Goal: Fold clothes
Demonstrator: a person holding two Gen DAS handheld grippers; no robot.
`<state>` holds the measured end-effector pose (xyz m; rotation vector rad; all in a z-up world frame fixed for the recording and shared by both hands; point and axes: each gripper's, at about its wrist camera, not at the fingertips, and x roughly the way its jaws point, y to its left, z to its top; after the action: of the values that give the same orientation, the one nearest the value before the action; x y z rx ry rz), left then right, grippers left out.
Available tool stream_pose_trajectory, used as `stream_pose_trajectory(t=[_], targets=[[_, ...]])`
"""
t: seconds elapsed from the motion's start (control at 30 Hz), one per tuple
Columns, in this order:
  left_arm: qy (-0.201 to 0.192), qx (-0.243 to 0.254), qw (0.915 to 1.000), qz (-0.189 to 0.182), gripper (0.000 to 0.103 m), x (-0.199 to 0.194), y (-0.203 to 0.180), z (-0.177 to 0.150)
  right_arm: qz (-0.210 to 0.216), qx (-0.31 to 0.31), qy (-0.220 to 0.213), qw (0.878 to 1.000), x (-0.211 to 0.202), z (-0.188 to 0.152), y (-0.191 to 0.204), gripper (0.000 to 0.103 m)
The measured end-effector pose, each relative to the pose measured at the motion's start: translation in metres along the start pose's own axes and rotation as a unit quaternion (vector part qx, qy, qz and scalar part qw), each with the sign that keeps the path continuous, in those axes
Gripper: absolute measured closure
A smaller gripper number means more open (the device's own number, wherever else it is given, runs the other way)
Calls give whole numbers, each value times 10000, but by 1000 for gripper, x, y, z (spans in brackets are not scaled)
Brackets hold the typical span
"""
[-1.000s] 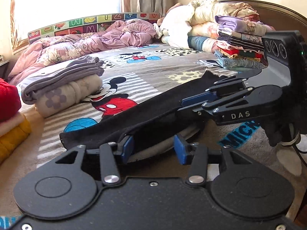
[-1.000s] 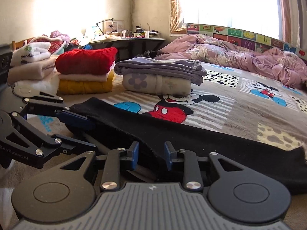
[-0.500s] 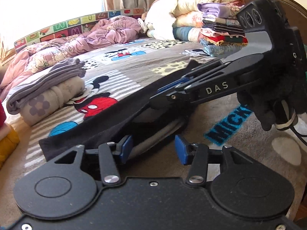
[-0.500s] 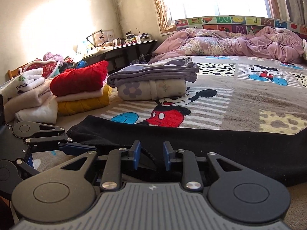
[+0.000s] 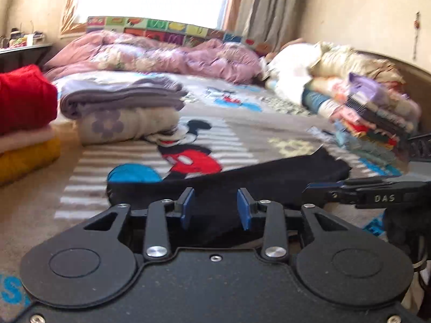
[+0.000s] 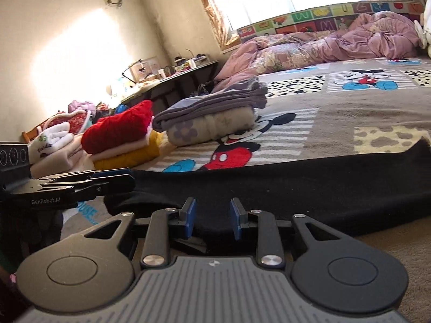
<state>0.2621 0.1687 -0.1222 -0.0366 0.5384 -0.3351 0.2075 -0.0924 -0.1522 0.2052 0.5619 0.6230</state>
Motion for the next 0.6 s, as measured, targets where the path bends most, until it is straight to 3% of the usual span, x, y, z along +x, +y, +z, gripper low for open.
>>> stream_pose_trajectory(t=[0.07, 0.13, 0.23, 0.43, 0.6], targets=[[335, 583, 9972, 328, 72, 11, -8, -7, -296, -38, 169, 9994, 11, -3, -2, 74], [416, 1150, 9911, 521, 72, 16, -18, -14, -520, -110, 318, 9981, 20, -7, -4, 74], [462, 1454, 9864, 606, 72, 18, -20, -18, -682, -284, 360, 9966, 26, -8, -6, 77], [555, 1425, 9866, 575, 71, 14, -12, -18, -828, -405, 455, 9947, 23, -6, -13, 78], [416, 1009, 9918, 664, 70, 2, 1, -11, -1350, -394, 357, 9894, 1, -3, -35, 79]])
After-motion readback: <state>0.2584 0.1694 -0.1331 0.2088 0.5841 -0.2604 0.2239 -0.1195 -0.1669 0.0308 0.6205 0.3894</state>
